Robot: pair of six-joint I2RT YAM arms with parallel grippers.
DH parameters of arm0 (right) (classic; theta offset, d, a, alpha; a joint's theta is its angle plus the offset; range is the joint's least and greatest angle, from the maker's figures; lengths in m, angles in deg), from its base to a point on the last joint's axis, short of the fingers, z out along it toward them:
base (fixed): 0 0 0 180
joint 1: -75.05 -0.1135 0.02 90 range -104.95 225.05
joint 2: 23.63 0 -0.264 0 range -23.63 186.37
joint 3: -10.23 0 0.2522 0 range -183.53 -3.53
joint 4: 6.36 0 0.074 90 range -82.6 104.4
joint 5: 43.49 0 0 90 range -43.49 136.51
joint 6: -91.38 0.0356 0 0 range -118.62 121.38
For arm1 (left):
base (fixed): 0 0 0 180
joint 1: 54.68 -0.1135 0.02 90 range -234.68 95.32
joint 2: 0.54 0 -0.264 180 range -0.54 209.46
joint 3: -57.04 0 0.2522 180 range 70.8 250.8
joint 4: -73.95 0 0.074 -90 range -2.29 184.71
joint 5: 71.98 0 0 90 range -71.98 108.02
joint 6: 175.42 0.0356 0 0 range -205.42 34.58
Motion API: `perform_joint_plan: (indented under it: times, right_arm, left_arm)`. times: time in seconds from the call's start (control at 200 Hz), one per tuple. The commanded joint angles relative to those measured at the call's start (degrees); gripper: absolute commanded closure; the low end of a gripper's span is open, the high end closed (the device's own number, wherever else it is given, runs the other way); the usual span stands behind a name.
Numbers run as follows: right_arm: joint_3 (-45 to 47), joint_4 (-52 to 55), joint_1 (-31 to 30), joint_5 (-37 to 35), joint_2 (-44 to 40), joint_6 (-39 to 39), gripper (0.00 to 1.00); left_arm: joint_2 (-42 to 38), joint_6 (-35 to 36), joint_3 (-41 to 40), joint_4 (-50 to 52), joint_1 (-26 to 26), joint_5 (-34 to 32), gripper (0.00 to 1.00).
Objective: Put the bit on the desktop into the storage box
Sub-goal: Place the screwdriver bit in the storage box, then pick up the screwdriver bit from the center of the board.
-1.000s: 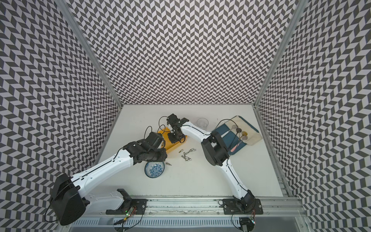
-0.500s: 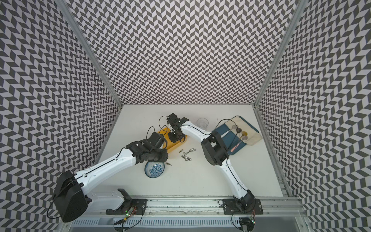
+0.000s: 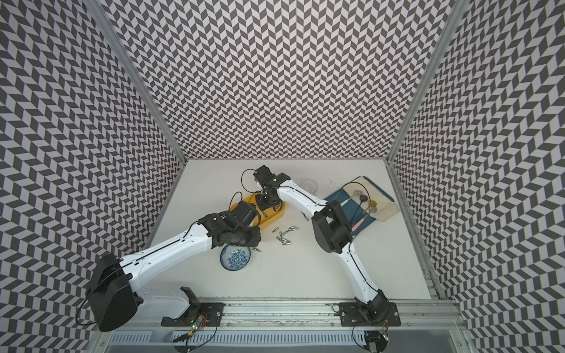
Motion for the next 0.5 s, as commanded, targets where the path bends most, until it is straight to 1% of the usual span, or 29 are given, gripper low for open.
perform_joint_plan:
  times: [0.0,0.1,0.235,0.311,0.391,0.491]
  right_arm:
    - [-1.62,-0.26,2.12,-1.63,-6.51,1.10,0.49]
    - [0.27,0.65,4.44,-0.59,-10.26,1.31,0.46]
    - [7.73,-0.25,7.95,-1.37,-17.80,1.38,0.44]
    - [13.78,-1.58,10.36,-2.90,-22.61,1.56,0.43]
    - [21.64,-4.66,14.30,-3.72,-27.89,1.91,0.42]
    - [29.24,-7.04,19.42,-2.98,-32.35,1.44,0.40]
  left_arm:
    - [1.96,0.64,2.90,-0.13,0.93,-0.99,0.69]
    - [4.29,1.38,4.43,-0.86,1.89,-1.03,0.69]
    - [9.25,4.17,7.67,-1.60,3.17,-2.17,0.69]
    - [12.33,7.44,9.78,-2.31,3.79,-1.82,0.69]
    - [15.57,10.92,12.25,-2.86,4.83,-1.52,0.69]
    - [19.75,12.70,15.64,-1.99,5.88,-0.50,0.69]
